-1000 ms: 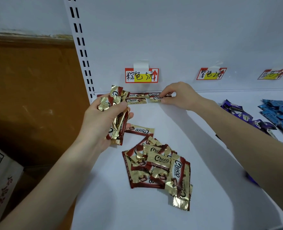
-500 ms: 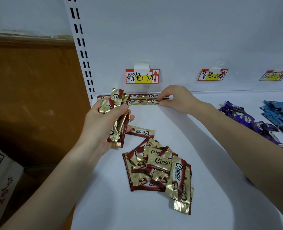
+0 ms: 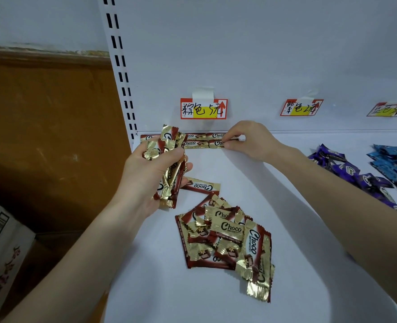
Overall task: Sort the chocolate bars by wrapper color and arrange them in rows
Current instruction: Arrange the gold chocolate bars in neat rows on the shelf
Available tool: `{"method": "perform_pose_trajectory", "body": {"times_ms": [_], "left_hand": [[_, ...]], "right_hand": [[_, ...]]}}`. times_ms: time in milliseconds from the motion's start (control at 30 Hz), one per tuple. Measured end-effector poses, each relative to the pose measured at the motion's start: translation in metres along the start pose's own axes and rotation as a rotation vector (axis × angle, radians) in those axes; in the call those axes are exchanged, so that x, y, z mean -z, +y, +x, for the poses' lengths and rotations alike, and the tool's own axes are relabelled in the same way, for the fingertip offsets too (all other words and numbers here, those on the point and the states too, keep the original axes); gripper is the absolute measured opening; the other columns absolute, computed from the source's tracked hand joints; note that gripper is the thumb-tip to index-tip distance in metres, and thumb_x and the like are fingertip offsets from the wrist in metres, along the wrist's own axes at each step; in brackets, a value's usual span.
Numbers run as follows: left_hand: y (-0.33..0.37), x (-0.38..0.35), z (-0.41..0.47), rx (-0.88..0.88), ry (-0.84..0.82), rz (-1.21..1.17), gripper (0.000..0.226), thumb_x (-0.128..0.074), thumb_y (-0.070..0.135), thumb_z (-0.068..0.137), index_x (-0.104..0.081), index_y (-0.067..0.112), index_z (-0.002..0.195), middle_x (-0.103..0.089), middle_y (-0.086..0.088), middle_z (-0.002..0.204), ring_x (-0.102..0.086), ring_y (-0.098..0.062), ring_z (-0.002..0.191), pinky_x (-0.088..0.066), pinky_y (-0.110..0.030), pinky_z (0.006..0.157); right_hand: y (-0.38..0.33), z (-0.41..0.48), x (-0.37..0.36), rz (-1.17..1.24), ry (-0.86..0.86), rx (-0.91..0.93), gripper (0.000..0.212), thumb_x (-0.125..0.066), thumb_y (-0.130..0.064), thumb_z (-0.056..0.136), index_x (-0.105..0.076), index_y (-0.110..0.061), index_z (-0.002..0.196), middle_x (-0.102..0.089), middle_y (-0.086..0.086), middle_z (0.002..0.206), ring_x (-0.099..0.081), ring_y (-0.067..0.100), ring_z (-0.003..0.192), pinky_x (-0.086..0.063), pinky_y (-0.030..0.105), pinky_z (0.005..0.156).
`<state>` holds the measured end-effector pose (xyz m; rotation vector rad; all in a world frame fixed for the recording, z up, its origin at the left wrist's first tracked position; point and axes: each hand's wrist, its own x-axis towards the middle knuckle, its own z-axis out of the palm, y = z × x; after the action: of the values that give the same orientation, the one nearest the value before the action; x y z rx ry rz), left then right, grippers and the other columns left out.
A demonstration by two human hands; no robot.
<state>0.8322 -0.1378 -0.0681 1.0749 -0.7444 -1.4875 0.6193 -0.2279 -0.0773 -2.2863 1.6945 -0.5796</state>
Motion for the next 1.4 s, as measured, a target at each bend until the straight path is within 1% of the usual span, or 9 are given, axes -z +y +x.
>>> {"method": "perform_pose_trajectory", "body": {"times_ms": [200, 367, 467, 633, 767, 900, 1067, 1167, 1400], "left_hand": [[0.005, 0.002, -0.007, -0.028, -0.058, 0.036, 0.03, -0.07, 0.004, 0.079, -0.06, 0.025, 0.097, -0.073, -0.009, 0.088, -0.073, -0.023, 0.071, -0.052, -0.024, 0.045], [0.011, 0.005, -0.019, -0.055, -0.152, 0.071, 0.031, -0.069, 0.001, 0.078, -0.062, 0.022, 0.1, -0.074, -0.008, 0.084, -0.072, -0.023, 0.07, -0.054, -0.026, 0.048], [0.013, 0.01, -0.023, -0.077, -0.161, 0.082, 0.032, -0.069, 0.003, 0.078, -0.061, 0.023, 0.101, -0.074, -0.005, 0.081, -0.072, -0.023, 0.07, -0.055, -0.027, 0.049], [0.011, 0.022, -0.026, -0.082, -0.101, 0.052, 0.024, -0.068, 0.006, 0.08, -0.062, 0.025, 0.094, -0.074, -0.004, 0.082, -0.072, -0.021, 0.069, -0.055, -0.027, 0.049], [0.011, 0.032, -0.025, -0.108, -0.004, -0.02, 0.021, -0.067, 0.011, 0.083, -0.063, 0.026, 0.096, -0.074, -0.002, 0.08, -0.072, -0.019, 0.071, -0.054, -0.025, 0.05], [0.013, 0.029, -0.028, -0.113, -0.049, -0.019, 0.025, -0.071, 0.011, 0.077, -0.063, 0.024, 0.098, -0.073, 0.0, 0.076, -0.072, -0.017, 0.067, -0.054, -0.026, 0.049], [0.011, 0.025, -0.03, -0.121, -0.014, -0.019, 0.031, -0.074, 0.002, 0.074, -0.065, 0.022, 0.096, -0.07, 0.003, 0.067, -0.067, -0.013, 0.056, -0.054, -0.025, 0.049], [0.012, 0.027, -0.027, -0.112, 0.059, -0.102, 0.033, -0.074, 0.001, 0.075, -0.064, 0.023, 0.097, -0.071, 0.004, 0.068, -0.068, -0.014, 0.058, -0.053, -0.024, 0.049], [0.011, 0.035, -0.026, -0.058, 0.105, -0.168, 0.027, -0.07, 0.006, 0.08, -0.062, 0.024, 0.098, -0.074, 0.0, 0.079, -0.072, -0.016, 0.069, -0.056, -0.025, 0.052]], "right_hand": [[-0.068, -0.022, 0.013, 0.599, -0.001, -0.005, 0.007, -0.059, -0.022, 0.089, -0.065, -0.018, 0.091, -0.064, -0.004, 0.082, -0.058, 0.0, 0.071, -0.045, 0.011, 0.064], [-0.107, -0.031, 0.011, 0.669, -0.045, 0.064, 0.003, -0.062, -0.022, 0.086, -0.065, -0.023, 0.086, -0.065, -0.012, 0.076, -0.057, -0.003, 0.066, -0.045, 0.014, 0.055], [-0.113, -0.032, 0.01, 0.723, 0.004, 0.047, 0.013, -0.064, -0.014, 0.085, -0.064, -0.024, 0.076, -0.063, -0.015, 0.065, -0.055, -0.002, 0.062, -0.044, 0.015, 0.053], [-0.113, -0.033, 0.016, 0.977, 0.085, -0.096, 0.01, -0.056, -0.011, 0.091, -0.058, -0.014, 0.081, -0.063, -0.001, 0.072, -0.06, 0.008, 0.055, -0.048, 0.019, 0.051], [-0.109, -0.034, 0.02, 0.881, 0.015, -0.062, 0.012, -0.052, -0.011, 0.093, -0.057, -0.016, 0.084, -0.057, -0.003, 0.068, -0.053, 0.007, 0.052, -0.048, 0.02, 0.053], [-0.118, -0.036, 0.016, 0.654, -0.135, 0.093, 0.012, -0.056, -0.01, 0.09, -0.061, -0.021, 0.087, -0.056, -0.004, 0.067, -0.051, 0.002, 0.053, -0.045, 0.018, 0.052], [-0.132, -0.034, 0.004, 0.672, -0.04, 0.087, 0.015, -0.066, -0.013, 0.083, -0.053, -0.02, 0.085, -0.058, -0.008, 0.058, -0.052, 0.003, 0.048, -0.044, 0.017, 0.048], [-0.133, -0.038, 0.002, 0.666, 0.047, 0.099, 0.015, -0.068, -0.015, 0.081, -0.054, -0.02, 0.081, -0.061, -0.004, 0.067, -0.056, 0.0, 0.052, -0.044, 0.014, 0.05], [-0.121, -0.032, -0.008, 0.649, -0.07, 0.04, 0.012, -0.066, -0.006, 0.082, -0.063, -0.018, 0.085, -0.066, -0.008, 0.073, -0.06, -0.003, 0.062, -0.047, 0.014, 0.057]]}}
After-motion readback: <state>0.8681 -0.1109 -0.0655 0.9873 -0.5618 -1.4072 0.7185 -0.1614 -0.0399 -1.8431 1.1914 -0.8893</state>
